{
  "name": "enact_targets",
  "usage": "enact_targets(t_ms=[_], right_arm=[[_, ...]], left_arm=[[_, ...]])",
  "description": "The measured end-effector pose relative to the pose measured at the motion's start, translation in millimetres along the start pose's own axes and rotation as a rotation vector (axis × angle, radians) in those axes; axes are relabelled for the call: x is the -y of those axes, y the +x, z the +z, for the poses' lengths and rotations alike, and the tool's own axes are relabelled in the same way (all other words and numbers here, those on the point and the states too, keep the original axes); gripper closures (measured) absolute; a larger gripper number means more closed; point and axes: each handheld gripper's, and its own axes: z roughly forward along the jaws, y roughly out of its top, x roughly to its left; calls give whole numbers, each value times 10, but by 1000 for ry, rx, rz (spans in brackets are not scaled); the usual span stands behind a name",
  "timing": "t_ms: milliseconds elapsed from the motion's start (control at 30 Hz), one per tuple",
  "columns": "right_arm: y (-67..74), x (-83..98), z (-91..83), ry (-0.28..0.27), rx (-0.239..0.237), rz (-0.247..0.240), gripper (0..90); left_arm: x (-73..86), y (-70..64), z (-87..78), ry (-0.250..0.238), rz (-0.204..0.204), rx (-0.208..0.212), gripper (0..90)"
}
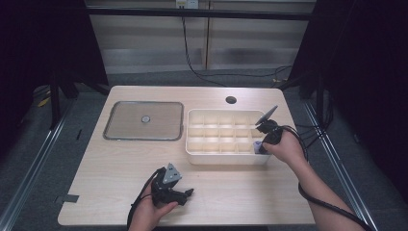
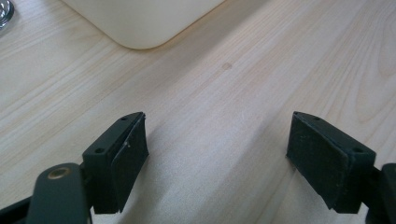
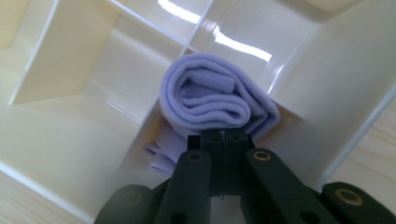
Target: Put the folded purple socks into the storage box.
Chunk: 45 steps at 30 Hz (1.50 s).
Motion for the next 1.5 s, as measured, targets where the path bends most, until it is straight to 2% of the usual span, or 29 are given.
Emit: enact_targets(t_ms=[267, 700, 933, 1133, 1500], right_arm=[[54, -25, 61, 21, 29, -15, 900], [45, 0, 29, 8, 21, -14, 889], [30, 27, -86, -2, 6, -19, 822], [37, 40, -237, -35, -1, -31, 805], [60, 56, -429, -80, 2, -36, 715]], left_arm=[[0, 0, 0, 0, 1, 0, 197], [0, 0, 0, 0, 0, 0, 197], [-1, 1, 3, -2, 0, 0, 197], [-4, 2, 3, 2, -2, 2, 197], [-4, 2, 3, 1, -2, 2, 197]])
